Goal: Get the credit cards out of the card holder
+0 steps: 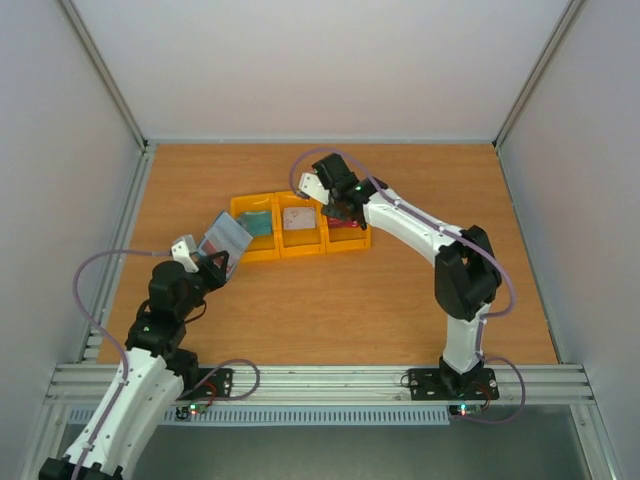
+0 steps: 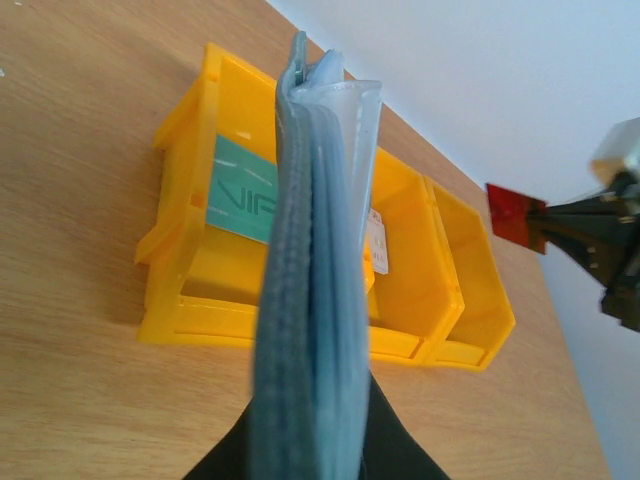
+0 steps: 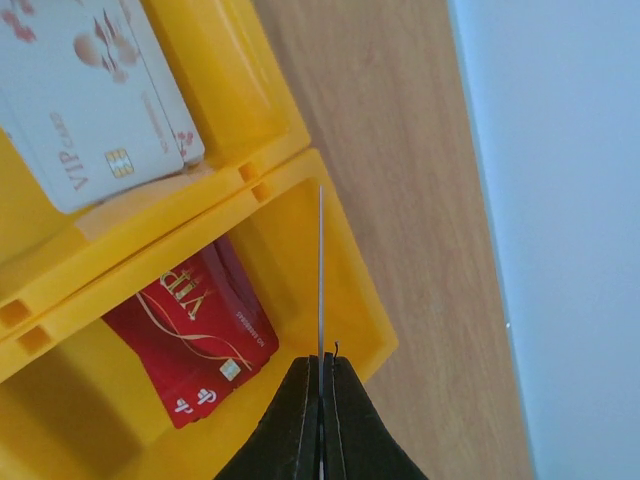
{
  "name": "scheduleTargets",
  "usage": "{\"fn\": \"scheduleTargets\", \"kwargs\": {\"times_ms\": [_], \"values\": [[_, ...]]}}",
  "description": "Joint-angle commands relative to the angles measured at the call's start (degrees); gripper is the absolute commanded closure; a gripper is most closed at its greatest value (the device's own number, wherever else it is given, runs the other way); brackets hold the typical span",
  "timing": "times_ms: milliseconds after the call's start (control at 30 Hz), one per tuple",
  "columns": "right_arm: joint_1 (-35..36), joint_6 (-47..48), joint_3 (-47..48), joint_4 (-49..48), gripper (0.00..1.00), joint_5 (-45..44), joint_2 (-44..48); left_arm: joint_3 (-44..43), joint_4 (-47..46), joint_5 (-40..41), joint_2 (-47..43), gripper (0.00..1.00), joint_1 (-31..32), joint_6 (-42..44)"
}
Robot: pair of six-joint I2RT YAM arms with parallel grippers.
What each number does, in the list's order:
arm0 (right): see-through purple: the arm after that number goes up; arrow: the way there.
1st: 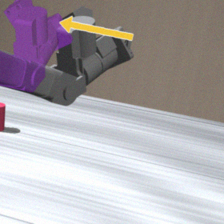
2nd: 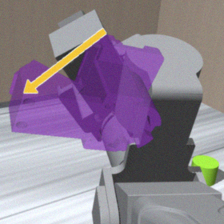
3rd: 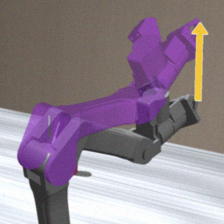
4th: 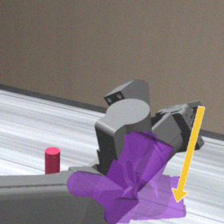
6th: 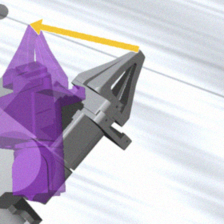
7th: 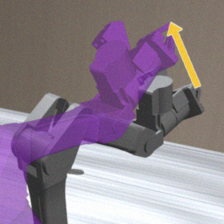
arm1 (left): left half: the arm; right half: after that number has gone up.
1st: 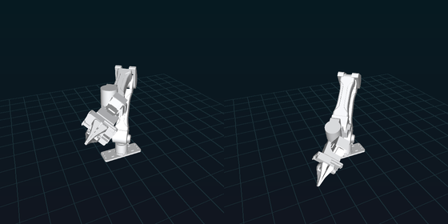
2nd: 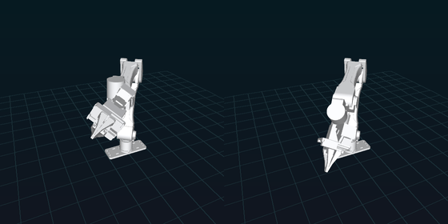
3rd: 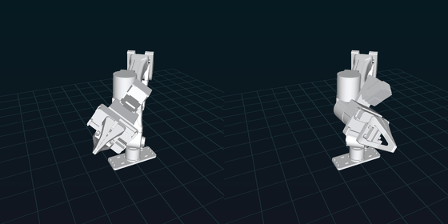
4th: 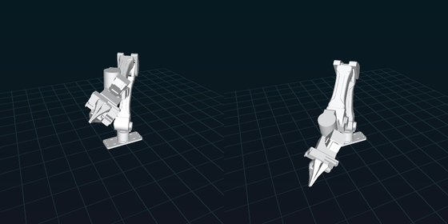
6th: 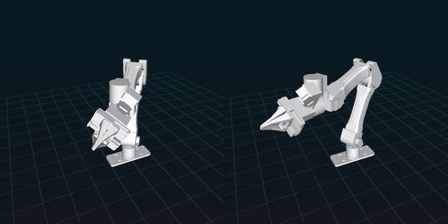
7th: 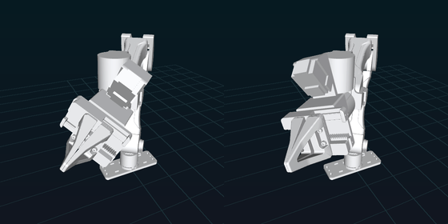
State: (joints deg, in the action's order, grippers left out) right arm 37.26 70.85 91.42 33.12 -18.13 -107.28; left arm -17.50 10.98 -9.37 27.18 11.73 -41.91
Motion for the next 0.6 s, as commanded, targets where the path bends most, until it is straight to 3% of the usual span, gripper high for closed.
{"fn": "scheduleTargets", "kwargs": {"times_ms": [0,567], "values": [[0.2,4.1,0.9,-1.7,0.99,-6.2,-4.0,0.6,-5.6,0.4,-2.0,1.00,-0.6,-0.1],[0.2,3.3,1.3,0.9,0.99,-9.1,-11.6,1.1,-5.8,-0.1,-1.9,1.00,-0.6,-1.2]]}}
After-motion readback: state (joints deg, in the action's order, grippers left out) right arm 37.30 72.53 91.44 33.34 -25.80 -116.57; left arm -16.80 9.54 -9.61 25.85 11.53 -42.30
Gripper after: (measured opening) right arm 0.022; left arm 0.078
